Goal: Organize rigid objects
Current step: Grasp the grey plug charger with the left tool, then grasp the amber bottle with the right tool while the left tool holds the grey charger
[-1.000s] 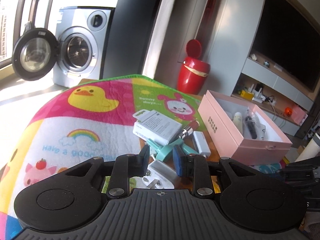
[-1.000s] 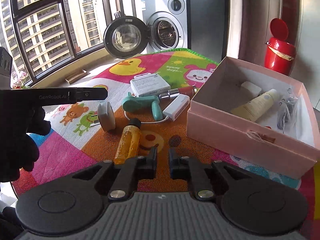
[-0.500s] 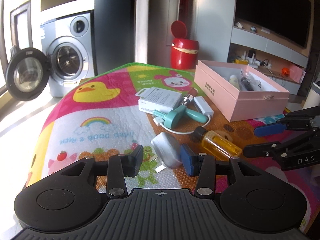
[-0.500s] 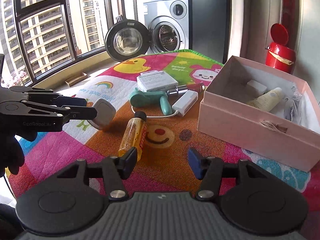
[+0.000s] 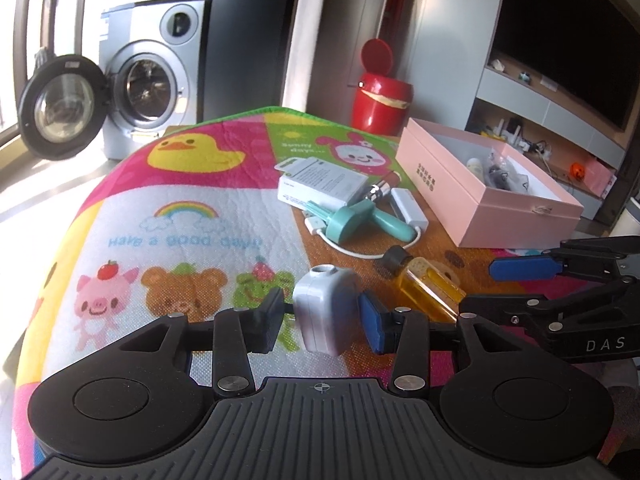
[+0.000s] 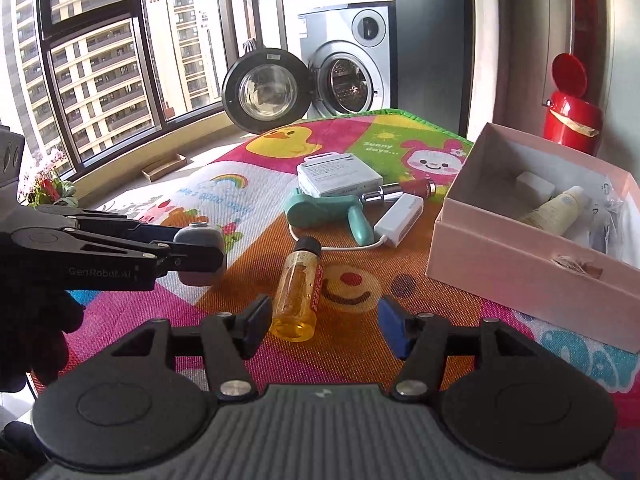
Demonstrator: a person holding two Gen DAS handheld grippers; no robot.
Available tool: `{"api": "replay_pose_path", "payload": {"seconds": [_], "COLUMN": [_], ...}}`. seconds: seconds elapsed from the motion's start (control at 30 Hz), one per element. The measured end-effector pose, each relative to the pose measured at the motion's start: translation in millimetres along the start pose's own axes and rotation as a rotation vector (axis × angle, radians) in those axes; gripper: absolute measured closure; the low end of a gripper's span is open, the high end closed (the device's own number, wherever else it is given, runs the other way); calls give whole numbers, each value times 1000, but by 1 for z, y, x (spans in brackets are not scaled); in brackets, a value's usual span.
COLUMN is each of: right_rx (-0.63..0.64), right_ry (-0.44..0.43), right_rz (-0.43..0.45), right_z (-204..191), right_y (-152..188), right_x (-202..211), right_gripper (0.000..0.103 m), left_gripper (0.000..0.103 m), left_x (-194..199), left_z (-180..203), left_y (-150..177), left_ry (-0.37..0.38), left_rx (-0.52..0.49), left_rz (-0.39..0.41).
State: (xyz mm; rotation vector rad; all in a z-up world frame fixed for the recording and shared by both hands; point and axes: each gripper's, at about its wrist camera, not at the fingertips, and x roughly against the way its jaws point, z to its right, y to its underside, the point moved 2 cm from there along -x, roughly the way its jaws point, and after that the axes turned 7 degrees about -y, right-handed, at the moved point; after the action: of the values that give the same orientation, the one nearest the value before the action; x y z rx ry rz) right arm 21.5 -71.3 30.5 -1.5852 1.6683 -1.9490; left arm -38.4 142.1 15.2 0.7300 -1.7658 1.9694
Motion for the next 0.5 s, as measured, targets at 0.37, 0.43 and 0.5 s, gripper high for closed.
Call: {"api": "replay_pose_path", "payload": {"seconds": [0.37,0.43,0.5], "right_rx": [69,63,52], "right_ry": [-36,-36,-25], "right_rz": [-139,-149,-149], "right_z": [-11,-10,-5], "right_y": [-20,-13,-5], "right_x": [-49,-36,-18], "right_gripper": [75,75,76], "left_gripper": [56,58,60], "left_x": [-11,-13,-13], "left_z": [-2,1,3], "left_y": [1,-2,-3], "left_ry": [7,0,1], "left_rx": [9,-7,-19], "left_rz": [48,54,60]}}
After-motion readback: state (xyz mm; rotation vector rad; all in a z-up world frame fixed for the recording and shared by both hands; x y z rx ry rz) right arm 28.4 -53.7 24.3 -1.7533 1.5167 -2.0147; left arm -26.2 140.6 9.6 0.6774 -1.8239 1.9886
